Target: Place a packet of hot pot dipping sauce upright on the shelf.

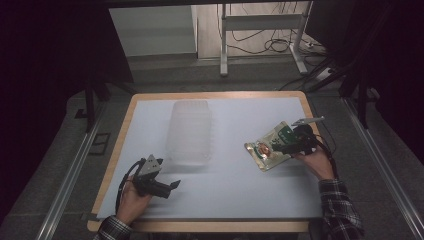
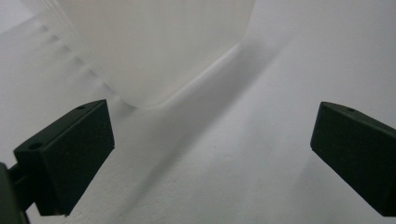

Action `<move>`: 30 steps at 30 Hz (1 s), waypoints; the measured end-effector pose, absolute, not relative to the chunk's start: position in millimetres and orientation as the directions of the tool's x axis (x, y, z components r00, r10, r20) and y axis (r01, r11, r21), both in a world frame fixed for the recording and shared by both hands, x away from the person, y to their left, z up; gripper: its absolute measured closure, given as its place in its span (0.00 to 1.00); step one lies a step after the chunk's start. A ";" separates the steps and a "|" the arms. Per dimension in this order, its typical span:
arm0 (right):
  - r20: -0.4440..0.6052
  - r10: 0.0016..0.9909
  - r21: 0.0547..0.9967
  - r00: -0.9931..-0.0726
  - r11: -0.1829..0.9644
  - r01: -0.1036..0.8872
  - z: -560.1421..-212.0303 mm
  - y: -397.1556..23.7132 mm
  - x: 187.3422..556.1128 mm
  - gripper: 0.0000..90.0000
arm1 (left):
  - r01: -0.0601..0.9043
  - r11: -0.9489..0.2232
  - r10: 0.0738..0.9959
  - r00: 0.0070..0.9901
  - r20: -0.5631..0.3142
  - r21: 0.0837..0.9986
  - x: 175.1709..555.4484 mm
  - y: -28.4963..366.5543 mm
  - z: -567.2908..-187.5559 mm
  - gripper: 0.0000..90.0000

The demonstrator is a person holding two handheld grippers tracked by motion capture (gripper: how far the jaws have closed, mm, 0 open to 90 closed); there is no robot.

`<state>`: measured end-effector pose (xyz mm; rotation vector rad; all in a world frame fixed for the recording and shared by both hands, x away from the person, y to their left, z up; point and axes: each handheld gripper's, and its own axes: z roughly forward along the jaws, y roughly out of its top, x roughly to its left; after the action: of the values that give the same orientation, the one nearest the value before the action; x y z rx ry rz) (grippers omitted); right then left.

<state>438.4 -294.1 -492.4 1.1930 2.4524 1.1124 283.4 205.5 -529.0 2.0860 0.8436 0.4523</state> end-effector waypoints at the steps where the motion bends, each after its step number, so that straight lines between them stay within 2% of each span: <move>1: 0.140 0.756 0.687 -0.639 0.391 0.613 -493.7 -290.0 439.1 0.00 | 0.407 -0.440 0.702 0.712 0.023 0.800 283.4 205.3 -529.0 0.00; 5: 0.136 0.761 0.670 -0.634 0.400 0.625 -496.0 -283.7 439.0 0.01 | 0.407 -0.449 0.699 0.715 0.029 0.796 283.6 205.5 -529.0 0.00; 7: 0.088 0.781 0.647 -0.619 0.428 0.631 -497.3 -278.5 438.1 0.05 | 0.406 -0.451 0.698 0.716 0.030 0.795 283.7 205.1 -529.2 0.00; 9: 0.027 0.796 0.640 -0.604 0.450 0.623 -496.2 -275.5 435.6 0.24 | 0.406 -0.458 0.694 0.719 0.033 0.791 283.7 204.6 -529.4 0.00; 10: 0.027 0.796 0.640 -0.604 0.450 0.623 -496.2 -275.5 435.6 0.24 | 0.405 -0.462 0.692 0.721 0.036 0.789 283.8 204.3 -529.6 0.00; 13: 0.008 0.803 0.635 -0.595 0.456 0.624 -496.2 -273.0 433.8 0.42 | 0.403 -0.467 0.690 0.722 0.040 0.787 283.7 203.2 -529.6 0.00; 16: -0.048 0.816 0.607 -0.576 0.482 0.632 -501.5 -268.1 433.8 0.53 | 0.402 -0.469 0.690 0.722 0.043 0.786 283.6 202.6 -529.8 0.00; 22: -0.091 0.830 0.585 -0.551 0.492 0.645 -500.0 -265.1 431.2 0.95 | 0.401 -0.475 0.688 0.725 0.045 0.783 283.7 202.5 -530.1 0.00; 24: -0.075 0.822 0.589 -0.564 0.493 0.641 -495.7 -265.1 429.7 0.98 | 0.401 -0.474 0.689 0.724 0.046 0.784 283.6 202.9 -530.0 0.00; 30: -0.062 0.809 0.614 -0.585 0.493 0.616 -485.8 -267.4 425.7 0.99 | 0.400 -0.470 0.691 0.722 0.045 0.787 283.4 203.6 -529.9 0.00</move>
<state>425.7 -267.4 -485.8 1.1934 2.3992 0.7834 283.4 203.6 -529.9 2.1202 0.8238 0.4607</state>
